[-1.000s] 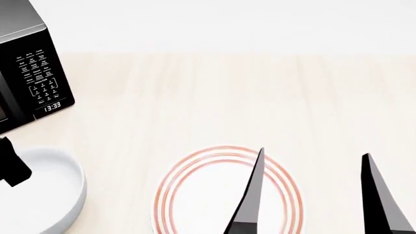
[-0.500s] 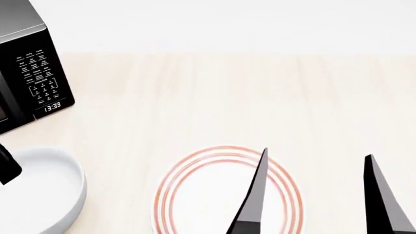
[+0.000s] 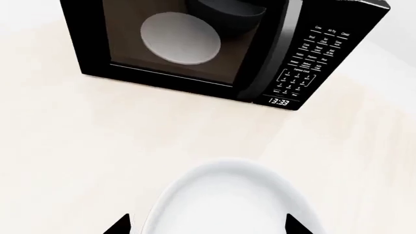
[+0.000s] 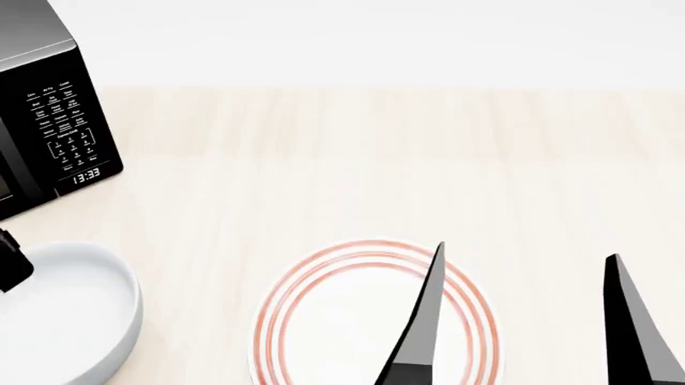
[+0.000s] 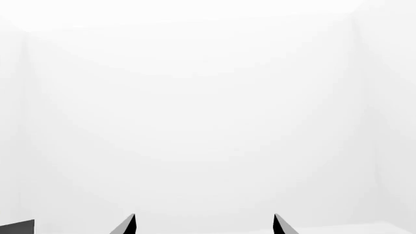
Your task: Pick up the white bowl and put it on the plate.
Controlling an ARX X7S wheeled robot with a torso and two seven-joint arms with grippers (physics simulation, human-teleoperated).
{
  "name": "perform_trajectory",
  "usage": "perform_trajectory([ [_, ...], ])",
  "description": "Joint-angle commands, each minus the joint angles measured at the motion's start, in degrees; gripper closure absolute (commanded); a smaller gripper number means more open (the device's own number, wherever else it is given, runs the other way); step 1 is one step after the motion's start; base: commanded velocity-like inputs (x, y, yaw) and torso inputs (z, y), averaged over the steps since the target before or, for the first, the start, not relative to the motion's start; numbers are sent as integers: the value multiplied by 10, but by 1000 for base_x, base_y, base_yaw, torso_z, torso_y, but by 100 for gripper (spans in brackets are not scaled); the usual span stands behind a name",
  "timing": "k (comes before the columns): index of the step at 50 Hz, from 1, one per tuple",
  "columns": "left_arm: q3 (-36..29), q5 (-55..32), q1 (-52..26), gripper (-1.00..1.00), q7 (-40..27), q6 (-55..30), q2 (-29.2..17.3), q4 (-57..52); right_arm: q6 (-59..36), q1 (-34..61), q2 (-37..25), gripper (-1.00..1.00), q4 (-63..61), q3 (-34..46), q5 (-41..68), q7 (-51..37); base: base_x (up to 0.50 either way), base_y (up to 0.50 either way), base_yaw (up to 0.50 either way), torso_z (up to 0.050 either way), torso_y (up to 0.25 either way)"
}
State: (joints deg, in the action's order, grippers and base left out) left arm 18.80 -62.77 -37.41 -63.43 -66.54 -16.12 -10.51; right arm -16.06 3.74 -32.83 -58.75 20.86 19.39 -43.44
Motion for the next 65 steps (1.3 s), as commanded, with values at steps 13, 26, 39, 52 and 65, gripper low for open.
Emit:
perform_trajectory([
  [13, -84, 109, -10, -100, 58, 46, -25, 65, 12, 5, -4, -100, 2, -11, -3, 1, 0, 0, 0, 0, 0],
  [26, -113, 130, -14, -100, 78, 58, -33, 95, 9, 12, -10, -100, -1, -4, 1, -9, 0, 0, 0, 0, 0],
  [39, -114, 131, 4, -100, 84, 71, -24, 110, 19, 13, -18, -100, 2, 1, 2, -17, 0, 0, 0, 0, 0],
  [52, -120, 138, 13, -100, 96, 85, -24, 128, 24, 15, -23, -100, 5, 9, 2, -23, 0, 0, 0, 0, 0],
  [65, -124, 144, 17, -100, 103, 97, -25, 144, 24, 20, -29, -100, 2, 13, 7, -31, 0, 0, 0, 0, 0],
])
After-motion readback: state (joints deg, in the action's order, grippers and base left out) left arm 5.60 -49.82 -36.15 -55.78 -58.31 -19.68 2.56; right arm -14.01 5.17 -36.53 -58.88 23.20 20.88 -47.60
